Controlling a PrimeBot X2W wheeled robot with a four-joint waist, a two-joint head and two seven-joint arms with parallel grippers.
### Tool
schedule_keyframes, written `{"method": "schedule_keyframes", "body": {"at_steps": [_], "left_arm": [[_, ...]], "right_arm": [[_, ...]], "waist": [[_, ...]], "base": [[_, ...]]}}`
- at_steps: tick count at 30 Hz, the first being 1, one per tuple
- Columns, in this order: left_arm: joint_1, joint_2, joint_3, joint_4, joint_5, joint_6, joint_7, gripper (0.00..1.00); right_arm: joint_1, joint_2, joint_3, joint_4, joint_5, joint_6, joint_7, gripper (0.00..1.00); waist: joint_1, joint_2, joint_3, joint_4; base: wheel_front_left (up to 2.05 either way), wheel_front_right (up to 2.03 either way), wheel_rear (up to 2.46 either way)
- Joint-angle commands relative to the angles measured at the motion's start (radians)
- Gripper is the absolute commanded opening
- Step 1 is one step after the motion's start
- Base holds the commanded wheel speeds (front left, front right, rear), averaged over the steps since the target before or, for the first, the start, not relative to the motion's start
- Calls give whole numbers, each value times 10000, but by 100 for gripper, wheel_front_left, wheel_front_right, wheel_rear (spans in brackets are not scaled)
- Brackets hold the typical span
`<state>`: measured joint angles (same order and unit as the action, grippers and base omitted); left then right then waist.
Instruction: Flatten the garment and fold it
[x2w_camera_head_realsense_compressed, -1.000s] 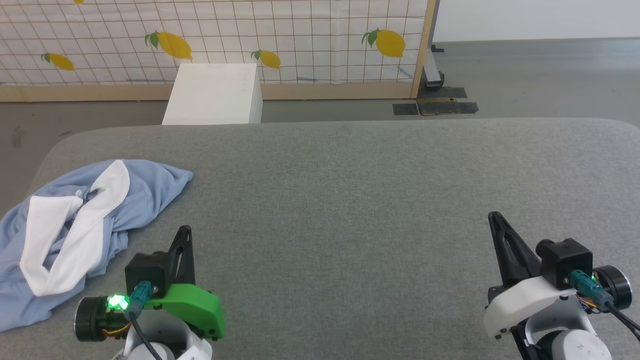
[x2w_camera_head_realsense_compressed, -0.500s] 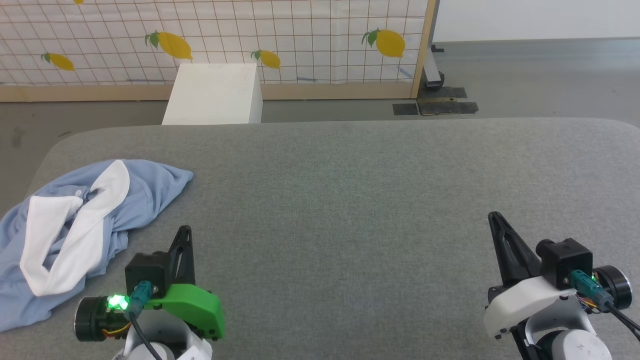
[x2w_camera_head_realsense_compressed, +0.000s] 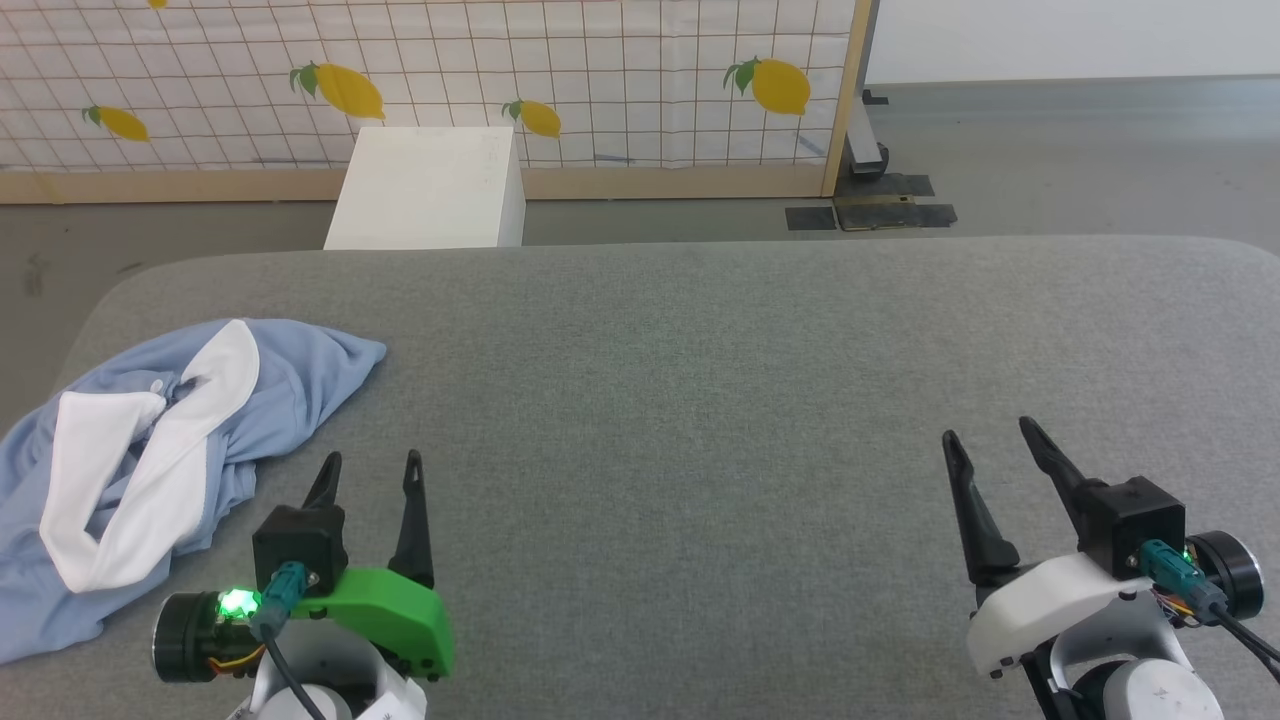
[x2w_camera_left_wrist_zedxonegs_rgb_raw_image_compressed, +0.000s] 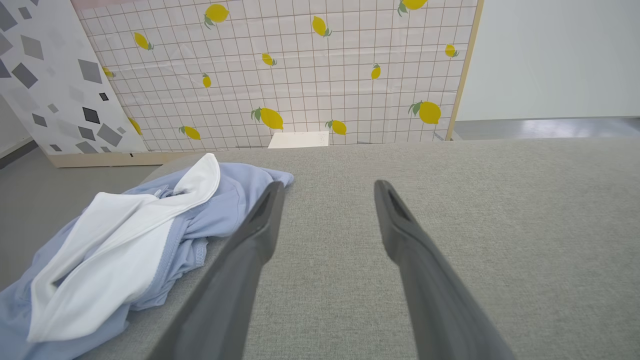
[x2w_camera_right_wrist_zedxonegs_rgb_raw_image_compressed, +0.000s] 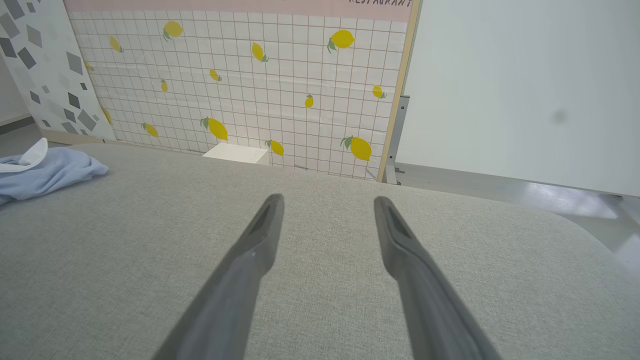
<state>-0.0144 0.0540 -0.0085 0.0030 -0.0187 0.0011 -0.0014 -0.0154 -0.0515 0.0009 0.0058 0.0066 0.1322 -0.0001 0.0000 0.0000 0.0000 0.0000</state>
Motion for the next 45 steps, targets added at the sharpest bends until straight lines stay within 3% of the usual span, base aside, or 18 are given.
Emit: {"method": "schedule_keyframes", "body": {"at_steps": [1, 15, 45], "left_arm": [[-15, -1, -29, 20, -31, 32, -44, 100], [-120, 15, -273, 202, -218, 223, -297, 100], [-53, 288, -545, 242, -767, 787, -791, 100]], "right_arm": [[-9, 0, 10, 10, 5, 0, -47, 100], [-35, 2, 42, 94, -72, -2, -299, 100], [-144, 5, 349, 332, -156, -6, -766, 100]], "waist": [[0, 0, 0, 0], [0, 0, -9, 266], [0, 0, -53, 2455]], "base": [[0, 0, 0], [0, 0, 0], [0, 0, 0]]}}
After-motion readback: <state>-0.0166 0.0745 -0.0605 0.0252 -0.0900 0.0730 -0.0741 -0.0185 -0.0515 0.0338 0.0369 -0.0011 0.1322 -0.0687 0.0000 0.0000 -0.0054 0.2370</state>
